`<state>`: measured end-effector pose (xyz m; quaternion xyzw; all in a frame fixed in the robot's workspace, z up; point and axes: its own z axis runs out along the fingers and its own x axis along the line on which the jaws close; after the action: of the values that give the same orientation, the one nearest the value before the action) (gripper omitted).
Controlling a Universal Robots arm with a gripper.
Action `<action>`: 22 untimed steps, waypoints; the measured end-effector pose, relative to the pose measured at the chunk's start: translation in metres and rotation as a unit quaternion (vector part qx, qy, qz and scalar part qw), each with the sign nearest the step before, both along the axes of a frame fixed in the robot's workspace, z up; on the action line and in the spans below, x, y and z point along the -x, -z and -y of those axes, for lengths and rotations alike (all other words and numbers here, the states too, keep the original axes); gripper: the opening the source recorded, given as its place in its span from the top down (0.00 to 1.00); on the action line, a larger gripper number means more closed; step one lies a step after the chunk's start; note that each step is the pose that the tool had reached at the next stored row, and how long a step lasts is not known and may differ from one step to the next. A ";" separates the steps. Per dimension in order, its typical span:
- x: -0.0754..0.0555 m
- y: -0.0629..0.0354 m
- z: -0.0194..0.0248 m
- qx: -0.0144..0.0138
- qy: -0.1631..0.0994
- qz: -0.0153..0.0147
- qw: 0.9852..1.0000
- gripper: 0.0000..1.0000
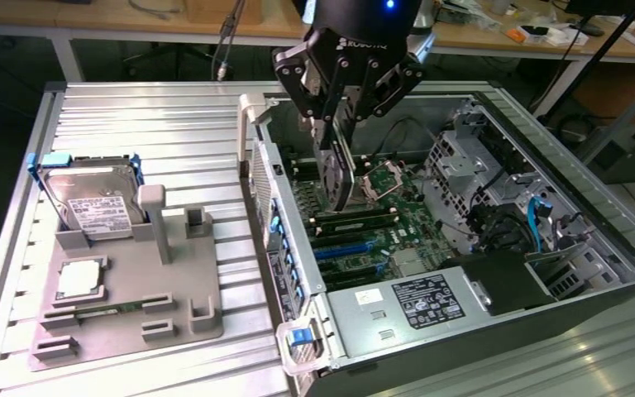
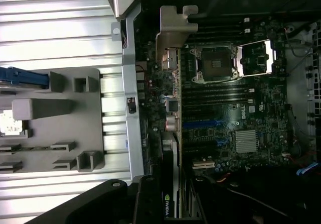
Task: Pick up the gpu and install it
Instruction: 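Pick up the gpu and move the gpu toward the slot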
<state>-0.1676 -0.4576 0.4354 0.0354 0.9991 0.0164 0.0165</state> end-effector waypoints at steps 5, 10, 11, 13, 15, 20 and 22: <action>-0.004 -0.0001 0.0000 0.000 0.000 0.000 1.000 0.73; -0.008 0.0000 0.0000 0.000 0.000 0.000 1.000 0.73; -0.009 0.0000 0.0000 0.000 0.000 0.000 1.000 0.73; -0.010 0.0000 0.0000 0.000 0.000 0.000 1.000 0.73; -0.012 0.0000 0.0000 0.000 0.000 0.000 1.000 0.73; -0.015 0.0000 0.0000 0.000 0.000 0.000 1.000 0.73; -0.016 0.0000 0.0000 0.000 0.000 0.000 1.000 0.73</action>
<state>-0.1513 -0.4576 0.4354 0.0354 0.9991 0.0165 0.0165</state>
